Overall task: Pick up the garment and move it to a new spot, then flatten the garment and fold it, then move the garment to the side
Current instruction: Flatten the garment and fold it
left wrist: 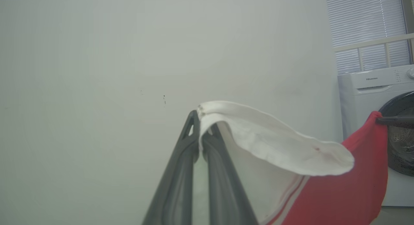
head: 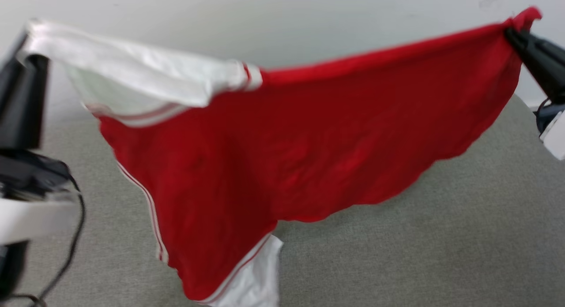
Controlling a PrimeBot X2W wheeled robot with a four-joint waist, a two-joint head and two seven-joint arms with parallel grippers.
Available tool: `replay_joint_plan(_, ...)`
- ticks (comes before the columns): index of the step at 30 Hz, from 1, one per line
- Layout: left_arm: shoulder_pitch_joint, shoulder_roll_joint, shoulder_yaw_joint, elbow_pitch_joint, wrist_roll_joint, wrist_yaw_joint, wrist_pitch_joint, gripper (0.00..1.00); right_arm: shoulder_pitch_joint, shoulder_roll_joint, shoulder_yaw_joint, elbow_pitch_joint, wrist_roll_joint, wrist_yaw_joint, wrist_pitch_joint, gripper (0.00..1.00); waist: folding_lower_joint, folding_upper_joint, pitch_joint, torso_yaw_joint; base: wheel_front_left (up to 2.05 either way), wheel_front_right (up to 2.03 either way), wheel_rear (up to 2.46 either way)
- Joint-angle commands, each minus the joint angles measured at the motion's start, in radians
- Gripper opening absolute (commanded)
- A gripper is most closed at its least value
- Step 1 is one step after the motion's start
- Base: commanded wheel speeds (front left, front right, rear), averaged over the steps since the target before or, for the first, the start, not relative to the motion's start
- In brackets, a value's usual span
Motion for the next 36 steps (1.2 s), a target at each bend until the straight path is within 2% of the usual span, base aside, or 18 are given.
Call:
replay_joint_plan(1, -0.042, 0.014, 0.025, 0.002, -0.008, 0.002, 0.008, 0.0, -0.023, 0.014, -0.008, -0.021, -0.005, 0.0, -0.009, 0.0, 0.0001, 0.0, 0.017, -0.015, 0.0, 0.0, 0.0)
replay_joint_plan(8, -0.239, 0.076, 0.087, 0.05, -0.024, -0.01, 0.043, 0.0, -0.134, 0.052, -0.032, -0.062, -0.036, 0.0, -0.047, 0.0, 0.0001, 0.0, 0.115, -0.034, 0.0, 0.0, 0.0)
replay_joint_plan(13, -0.437, 0.122, 0.092, 0.137, -0.046, -0.06, 0.065, 0.0, -0.265, 0.063, -0.024, -0.033, -0.064, 0.0, -0.082, 0.0, 0.0001, 0.0, 0.234, -0.034, 0.0, 0.0, 0.0)
replay_joint_plan(18, -0.663, 0.141, 0.033, 0.282, -0.045, -0.127, 0.08, 0.0, -0.426, 0.062, -0.007, 0.048, -0.118, 0.0, -0.135, 0.0, 0.0001, 0.0, 0.358, -0.015, 0.0, 0.0, 0.0)
replay_joint_plan(23, -0.923, 0.114, -0.057, 0.474, -0.007, -0.197, 0.079, 0.0, -0.611, 0.058, 0.016, 0.179, -0.193, -0.001, -0.212, 0.0, 0.0001, 0.0, 0.473, 0.01, 0.0, 0.0, 0.0)
replay_joint_plan(28, -1.19, 0.044, -0.125, 0.701, 0.056, -0.243, 0.033, 0.0, -0.791, 0.053, 0.048, 0.332, -0.286, -0.001, -0.307, 0.0, 0.0001, 0.0, 0.567, 0.04, 0.0, 0.0, 0.0)
replay_joint_plan(31, -1.316, 0.004, -0.159, 0.836, 0.099, -0.263, -0.016, 0.0, -0.881, 0.065, 0.062, 0.437, -0.333, -0.001, -0.383, 0.0, 0.0001, 0.0, 0.605, 0.052, 0.0, 0.0, 0.0)
replay_joint_plan(32, -1.384, -0.021, -0.176, 0.921, 0.12, -0.275, -0.054, 0.0, -0.925, 0.073, 0.073, 0.502, -0.362, -0.001, -0.43, 0.0, 0.0001, 0.0, 0.625, 0.058, 0.0, 0.0, 0.0)
replay_joint_plan(36, -1.45, -0.057, -0.197, 1.025, 0.139, -0.292, -0.116, 0.0, -0.974, 0.078, 0.095, 0.585, -0.4, -0.001, -0.5, 0.0, 0.0001, 0.0, 0.648, 0.07, 0.0, 0.0, 0.0)
